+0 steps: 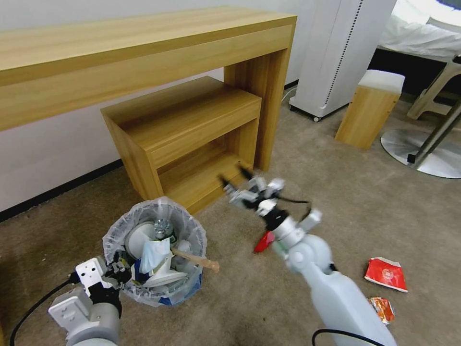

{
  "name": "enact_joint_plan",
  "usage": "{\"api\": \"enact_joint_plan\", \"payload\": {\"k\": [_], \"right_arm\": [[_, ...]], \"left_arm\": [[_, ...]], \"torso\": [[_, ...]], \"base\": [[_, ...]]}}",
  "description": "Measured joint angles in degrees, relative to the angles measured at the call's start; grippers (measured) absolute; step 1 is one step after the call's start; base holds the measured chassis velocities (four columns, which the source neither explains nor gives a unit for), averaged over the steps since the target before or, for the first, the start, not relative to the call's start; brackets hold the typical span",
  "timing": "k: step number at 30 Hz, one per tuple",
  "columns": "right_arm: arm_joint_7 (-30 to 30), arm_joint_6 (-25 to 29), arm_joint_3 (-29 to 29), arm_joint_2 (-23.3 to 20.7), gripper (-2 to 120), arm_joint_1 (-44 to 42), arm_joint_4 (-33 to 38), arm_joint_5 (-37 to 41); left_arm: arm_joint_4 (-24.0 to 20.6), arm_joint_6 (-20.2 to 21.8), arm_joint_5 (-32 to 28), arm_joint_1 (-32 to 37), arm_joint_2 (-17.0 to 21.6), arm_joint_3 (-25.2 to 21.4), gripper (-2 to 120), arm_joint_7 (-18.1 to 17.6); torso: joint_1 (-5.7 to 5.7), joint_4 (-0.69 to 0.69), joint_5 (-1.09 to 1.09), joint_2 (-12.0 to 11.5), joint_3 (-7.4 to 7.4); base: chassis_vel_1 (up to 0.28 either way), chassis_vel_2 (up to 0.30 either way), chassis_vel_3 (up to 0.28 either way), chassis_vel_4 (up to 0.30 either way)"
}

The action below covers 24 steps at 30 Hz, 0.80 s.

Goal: Pick up the trash bin and place the garbage on the floor into it.

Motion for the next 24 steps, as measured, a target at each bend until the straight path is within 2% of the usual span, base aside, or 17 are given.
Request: {"api": "enact_joint_plan", "payload": {"k": [2, 3, 5, 6, 8, 12, 17, 24], "right_arm": [[6.0, 1.5, 6.4, 0.7, 100, -3.5, 2.5, -8.4], [6.0, 1.5, 6.4, 0.7, 100, -3.5, 2.5, -8.4], [7.8, 3.4, 11.5, 1.4, 100, -6.1, 3.5, -14.8], [7.8, 3.4, 11.5, 1.4, 100, -6.1, 3.5, -14.8], [9.7, 4.6, 17.4, 1.8, 100, -9.1, 4.7, -20.3], [13.0, 4.4, 24.0, 1.9, 100, -12.8, 7.2, -20.7], [13.5, 4.7, 31.2, 2.0, 100, -17.0, 9.3, -19.9], [12.2, 7.6, 36.0, 1.8, 100, -17.8, 8.6, -19.0]], "left_arm": [[0.0, -0.1, 0.3, -0.8, 0.1, -0.5, 1, 0.0], [0.0, -0.1, 0.3, -0.8, 0.1, -0.5, 1, 0.0], [0.0, -0.1, 0.4, -1.7, 0.4, -1.1, 1, 0.0], [0.0, -0.1, 0.4, -1.7, 0.4, -1.1, 1, 0.0], [0.0, -0.1, 0.3, -3.0, 0.7, -2.0, 1, 0.0], [0.0, -0.2, 0.2, -4.1, 1.0, -3.2, 1, 0.0], [0.0, -0.3, -0.4, -4.7, 1.5, -5.6, 1, 0.1], [0.0, -0.5, -0.6, -5.2, 1.4, -6.5, 1, 0.3]], "torso": [[0.00, 0.00, 0.00, 0.0, 0.00], [0.00, 0.00, 0.00, 0.0, 0.00], [0.00, 0.00, 0.01, 0.0, 0.00], [0.00, 0.00, 0.01, 0.0, 0.00], [0.00, -0.01, 0.01, 0.0, 0.00], [0.00, -0.01, -0.01, 0.0, 0.00], [0.00, -0.01, 0.00, 0.0, 0.00], [0.00, 0.00, 0.01, 0.0, 0.00]], "base": [[0.000, 0.000, 0.000, 0.000], [0.000, 0.000, 0.000, 0.000], [0.000, 0.000, 0.000, 0.000], [0.000, 0.000, 0.000, 0.000], [0.000, 0.000, 0.000, 0.000], [0.000, 0.000, 0.000, 0.000], [0.000, 0.000, 0.000, 0.000], [0.000, 0.000, 0.000, 0.000]]}}
